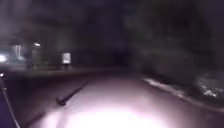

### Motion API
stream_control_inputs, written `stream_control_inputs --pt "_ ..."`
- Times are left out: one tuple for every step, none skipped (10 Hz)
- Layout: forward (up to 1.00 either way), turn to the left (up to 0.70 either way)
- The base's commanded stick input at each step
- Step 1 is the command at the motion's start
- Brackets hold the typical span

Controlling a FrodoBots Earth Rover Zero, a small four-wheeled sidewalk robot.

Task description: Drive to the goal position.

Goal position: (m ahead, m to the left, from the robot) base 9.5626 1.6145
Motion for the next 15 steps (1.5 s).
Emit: stream_control_inputs --pt "0.5 0.01" --pt "0.5 0.05" --pt "0.5 0.04" --pt "0.5 0.01" --pt "0.5 0.0" --pt "0.5 0.0" --pt "0.5 0.0" --pt "0.5 0.01" --pt "0.5 0.03" --pt "0.5 0.03" --pt "0.5 0.0" --pt "0.5 0.01" --pt "0.5 0.05" --pt "0.5 0.01" --pt "0.5 0.0"
